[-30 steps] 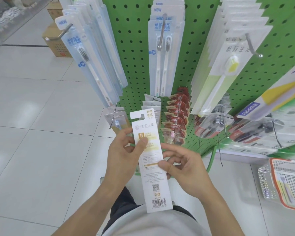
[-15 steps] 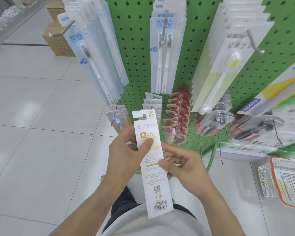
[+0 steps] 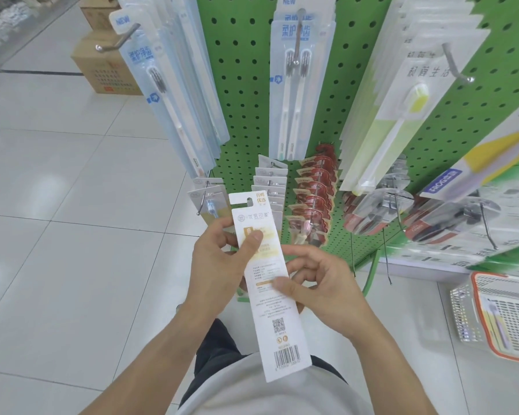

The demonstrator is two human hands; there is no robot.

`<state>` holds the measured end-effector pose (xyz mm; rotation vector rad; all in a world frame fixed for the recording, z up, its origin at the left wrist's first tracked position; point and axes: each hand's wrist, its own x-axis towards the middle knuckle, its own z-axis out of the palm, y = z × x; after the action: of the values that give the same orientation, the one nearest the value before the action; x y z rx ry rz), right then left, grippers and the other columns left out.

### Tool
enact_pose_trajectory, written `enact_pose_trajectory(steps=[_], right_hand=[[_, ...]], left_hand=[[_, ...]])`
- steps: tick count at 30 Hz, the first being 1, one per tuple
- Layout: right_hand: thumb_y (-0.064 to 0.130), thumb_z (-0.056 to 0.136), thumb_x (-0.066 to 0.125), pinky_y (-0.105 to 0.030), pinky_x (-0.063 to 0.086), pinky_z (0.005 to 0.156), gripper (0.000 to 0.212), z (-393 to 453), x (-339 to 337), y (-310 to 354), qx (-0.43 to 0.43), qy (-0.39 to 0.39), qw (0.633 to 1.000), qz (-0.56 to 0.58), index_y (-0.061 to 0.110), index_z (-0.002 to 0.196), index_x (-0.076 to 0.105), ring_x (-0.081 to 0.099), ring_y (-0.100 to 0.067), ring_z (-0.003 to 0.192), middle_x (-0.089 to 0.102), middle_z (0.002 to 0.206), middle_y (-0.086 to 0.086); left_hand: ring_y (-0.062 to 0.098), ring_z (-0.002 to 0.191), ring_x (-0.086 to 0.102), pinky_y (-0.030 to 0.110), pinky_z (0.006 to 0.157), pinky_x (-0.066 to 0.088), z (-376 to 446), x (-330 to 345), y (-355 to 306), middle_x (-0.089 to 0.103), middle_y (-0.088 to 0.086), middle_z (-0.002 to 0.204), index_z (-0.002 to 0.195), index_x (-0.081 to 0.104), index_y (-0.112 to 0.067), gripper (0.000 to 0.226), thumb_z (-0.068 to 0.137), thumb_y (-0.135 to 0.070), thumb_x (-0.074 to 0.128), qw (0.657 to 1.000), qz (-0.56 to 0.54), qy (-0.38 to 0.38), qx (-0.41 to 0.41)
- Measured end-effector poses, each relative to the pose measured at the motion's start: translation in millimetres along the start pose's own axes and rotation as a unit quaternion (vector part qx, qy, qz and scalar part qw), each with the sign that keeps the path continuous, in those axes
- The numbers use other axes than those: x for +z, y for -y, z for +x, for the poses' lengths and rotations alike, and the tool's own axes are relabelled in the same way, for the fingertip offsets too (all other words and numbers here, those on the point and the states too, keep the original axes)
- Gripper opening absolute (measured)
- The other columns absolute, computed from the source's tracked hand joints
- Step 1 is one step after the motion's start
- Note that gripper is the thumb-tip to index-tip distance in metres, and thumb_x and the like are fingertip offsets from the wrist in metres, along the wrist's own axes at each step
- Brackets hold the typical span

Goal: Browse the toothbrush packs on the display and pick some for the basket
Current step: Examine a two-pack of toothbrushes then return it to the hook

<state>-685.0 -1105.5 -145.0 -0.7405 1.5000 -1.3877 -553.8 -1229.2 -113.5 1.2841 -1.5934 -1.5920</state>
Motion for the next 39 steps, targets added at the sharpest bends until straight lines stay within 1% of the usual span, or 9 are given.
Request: enact_pose_trajectory(steps=[5, 11, 15, 17, 24, 26, 31, 36, 39], right_hand=[[0.006, 0.08, 0.081, -0.037, 0.055, 0.052, 0.034, 3, 3, -6, 0.009, -0.05, 0.998, 0.043, 0.012, 0.113, 0.07, 0.065, -0.025, 0.067, 0.071, 0.084, -0.021], [0.007, 0.086, 0.075, -0.036, 0.056, 0.061, 0.029, 1, 5, -12, 0.001, -0.074, 0.995, 0.063, 0.011, 0.114, 0.07, 0.07, -0.035, 0.076, 0.073, 0.088, -0.024], [0.009, 0.091, 0.071, -0.037, 0.056, 0.065, 0.031, -2, 2, -10, -0.013, -0.049, 0.998, 0.045, 0.016, 0.121, 0.07, 0.07, -0.043, 0.085, 0.075, 0.092, -0.018], [0.016, 0.084, 0.079, -0.038, 0.056, 0.069, 0.039, -5, -5, -3, -0.022, -0.02, 1.0, 0.008, 0.024, 0.122, 0.071, 0.07, -0.031, 0.085, 0.076, 0.092, -0.005], [0.018, 0.08, 0.087, -0.064, 0.057, 0.076, 0.04, -9, -11, 2, 0.001, 0.063, 0.996, -0.06, 0.031, 0.114, 0.073, 0.067, -0.046, 0.09, 0.077, 0.105, -0.004], [0.014, 0.08, 0.086, -0.06, 0.059, 0.073, 0.043, -11, -11, 4, 0.0, 0.077, 0.994, -0.072, 0.033, 0.117, 0.072, 0.069, -0.042, 0.09, 0.077, 0.106, -0.003], [0.002, 0.08, 0.084, -0.023, 0.049, 0.06, 0.065, -13, -18, 8, 0.017, 0.128, 0.987, -0.095, 0.051, 0.121, 0.068, 0.065, -0.018, 0.073, 0.077, 0.102, 0.003], [0.0, 0.08, 0.08, -0.018, 0.047, 0.055, 0.055, -12, -9, 4, -0.025, 0.043, 0.989, -0.141, 0.048, 0.108, 0.076, 0.065, -0.006, 0.064, 0.078, 0.089, 0.007], [0.0, 0.078, 0.078, -0.015, 0.046, 0.053, 0.054, -10, -2, -3, -0.068, -0.015, 0.973, -0.219, 0.049, 0.099, 0.077, 0.064, -0.003, 0.059, 0.074, 0.077, 0.017]], left_hand=[[0.016, 0.066, 0.074, 0.023, 0.046, 0.051, -8, -4, 0, 0.073, 0.003, 0.095, 0.12, 0.059, -0.03, 0.049, 0.083, -0.005, 0.079, 0.997, 0.001, 0.071, -0.015], [0.019, 0.081, 0.076, 0.028, 0.043, 0.051, -12, -10, 4, 0.075, -0.021, 0.103, 0.127, 0.037, -0.052, 0.075, 0.083, -0.01, 0.081, 0.976, 0.072, 0.199, -0.047], [0.02, 0.081, 0.076, 0.029, 0.042, 0.048, -16, -7, 6, 0.076, -0.015, 0.103, 0.14, 0.036, -0.04, 0.08, 0.083, -0.008, 0.081, 0.985, 0.057, 0.157, -0.032], [0.017, 0.079, 0.075, 0.023, 0.042, 0.047, -19, -4, 6, 0.077, -0.012, 0.104, 0.14, 0.038, -0.039, 0.079, 0.082, -0.006, 0.081, 0.992, 0.037, 0.118, -0.011], [0.013, 0.078, 0.075, 0.02, 0.045, 0.049, -17, 1, 5, 0.077, -0.015, 0.098, 0.124, 0.044, -0.044, 0.069, 0.083, -0.001, 0.079, 0.997, -0.001, 0.071, -0.001], [0.013, 0.076, 0.075, 0.021, 0.045, 0.049, -17, 1, 7, 0.077, -0.014, 0.096, 0.124, 0.044, -0.044, 0.067, 0.084, -0.003, 0.078, 0.998, 0.0, 0.063, -0.004], [0.011, 0.067, 0.072, 0.023, 0.044, 0.049, -16, -2, 8, 0.077, -0.016, 0.094, 0.128, 0.05, -0.032, 0.049, 0.089, -0.014, 0.074, 0.999, 0.014, 0.035, -0.023], [0.01, 0.067, 0.072, 0.019, 0.056, 0.054, -14, -2, 9, 0.077, -0.017, 0.094, 0.122, 0.05, -0.029, 0.043, 0.088, -0.021, 0.075, 0.997, 0.038, 0.064, -0.019], [0.011, 0.089, 0.074, 0.032, 0.08, 0.061, -15, -1, 13, 0.075, -0.007, 0.104, 0.113, 0.051, -0.032, 0.043, 0.081, -0.046, 0.075, 0.994, 0.045, 0.088, -0.041]])
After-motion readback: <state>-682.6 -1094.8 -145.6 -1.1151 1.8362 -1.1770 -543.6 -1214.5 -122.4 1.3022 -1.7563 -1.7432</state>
